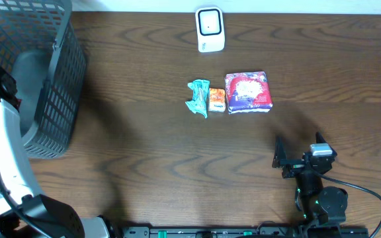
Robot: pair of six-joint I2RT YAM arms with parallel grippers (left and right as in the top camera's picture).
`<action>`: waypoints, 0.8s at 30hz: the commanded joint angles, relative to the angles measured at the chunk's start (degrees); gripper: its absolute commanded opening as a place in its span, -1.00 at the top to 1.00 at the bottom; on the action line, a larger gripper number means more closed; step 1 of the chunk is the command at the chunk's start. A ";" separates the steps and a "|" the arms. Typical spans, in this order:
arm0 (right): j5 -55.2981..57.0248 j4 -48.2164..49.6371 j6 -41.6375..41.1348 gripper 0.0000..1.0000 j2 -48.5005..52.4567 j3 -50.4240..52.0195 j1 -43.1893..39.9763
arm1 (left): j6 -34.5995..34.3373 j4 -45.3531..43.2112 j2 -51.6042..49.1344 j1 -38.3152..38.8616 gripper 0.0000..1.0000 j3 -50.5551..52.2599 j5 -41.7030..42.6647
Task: Scan the item barcode
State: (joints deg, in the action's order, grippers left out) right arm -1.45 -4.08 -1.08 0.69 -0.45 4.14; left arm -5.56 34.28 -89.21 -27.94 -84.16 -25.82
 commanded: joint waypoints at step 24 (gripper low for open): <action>0.48 -0.22 -0.59 -0.99 -0.31 0.13 -0.09 | 28.24 2.99 -15.21 -6.75 -0.70 0.48 10.62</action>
State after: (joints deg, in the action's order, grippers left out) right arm -1.43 -4.08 -1.08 0.69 -0.45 4.14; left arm 18.76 37.12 -103.18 -33.36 -83.88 -16.08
